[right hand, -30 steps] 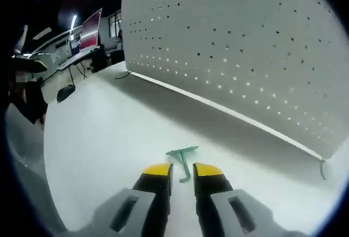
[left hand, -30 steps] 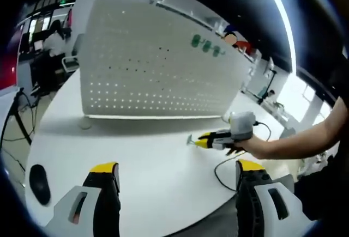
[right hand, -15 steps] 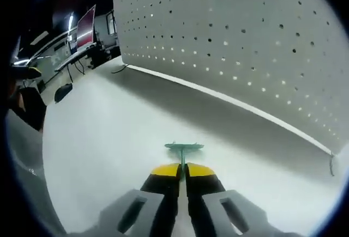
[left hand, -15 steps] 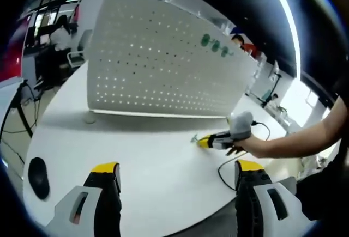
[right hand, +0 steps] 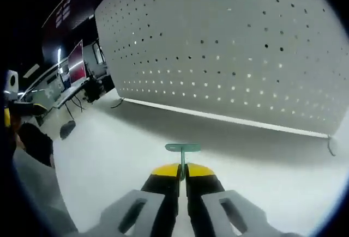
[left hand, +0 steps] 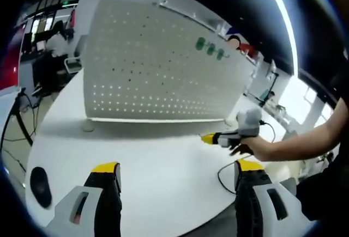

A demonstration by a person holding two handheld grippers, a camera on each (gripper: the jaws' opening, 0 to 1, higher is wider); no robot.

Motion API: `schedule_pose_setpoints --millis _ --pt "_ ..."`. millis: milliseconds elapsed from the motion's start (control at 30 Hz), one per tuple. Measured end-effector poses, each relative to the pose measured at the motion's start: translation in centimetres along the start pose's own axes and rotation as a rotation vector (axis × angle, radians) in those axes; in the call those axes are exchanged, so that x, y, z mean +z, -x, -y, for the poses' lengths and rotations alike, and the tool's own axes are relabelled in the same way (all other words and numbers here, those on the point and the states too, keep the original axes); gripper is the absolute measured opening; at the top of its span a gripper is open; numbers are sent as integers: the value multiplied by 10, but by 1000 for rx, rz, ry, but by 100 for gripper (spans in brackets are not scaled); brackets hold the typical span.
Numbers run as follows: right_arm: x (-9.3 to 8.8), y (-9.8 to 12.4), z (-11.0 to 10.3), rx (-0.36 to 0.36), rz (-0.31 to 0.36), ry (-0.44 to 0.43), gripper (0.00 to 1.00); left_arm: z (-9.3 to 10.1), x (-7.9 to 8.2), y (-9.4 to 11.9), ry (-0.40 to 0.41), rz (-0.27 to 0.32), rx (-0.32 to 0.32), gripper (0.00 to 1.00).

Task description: Insert the hook assembly into the mounting plate slot until the hook locks in place.

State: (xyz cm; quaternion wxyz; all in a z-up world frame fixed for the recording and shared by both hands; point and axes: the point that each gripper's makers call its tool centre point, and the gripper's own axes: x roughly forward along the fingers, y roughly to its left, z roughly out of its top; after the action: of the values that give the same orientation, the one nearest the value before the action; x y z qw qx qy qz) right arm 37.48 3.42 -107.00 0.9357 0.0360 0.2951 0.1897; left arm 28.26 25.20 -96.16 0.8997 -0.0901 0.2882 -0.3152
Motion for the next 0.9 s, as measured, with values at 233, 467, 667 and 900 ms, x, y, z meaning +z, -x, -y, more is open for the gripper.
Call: schedule_pose_setpoints --millis 233,467,667,900 --pt "28 16 -22 88 70 -105 0 12 7 0 -28 14 -23 86" --pt "43 36 -57 218 80 -254 0 20 14 -7 -61 -1 -51 82" --pt "48 54 -96 341 64 -292 0 29 30 -16 -78 25 -98 78" --pt "51 75 -137 462 36 -351 0 34 37 -26 -61 56 -134 72"
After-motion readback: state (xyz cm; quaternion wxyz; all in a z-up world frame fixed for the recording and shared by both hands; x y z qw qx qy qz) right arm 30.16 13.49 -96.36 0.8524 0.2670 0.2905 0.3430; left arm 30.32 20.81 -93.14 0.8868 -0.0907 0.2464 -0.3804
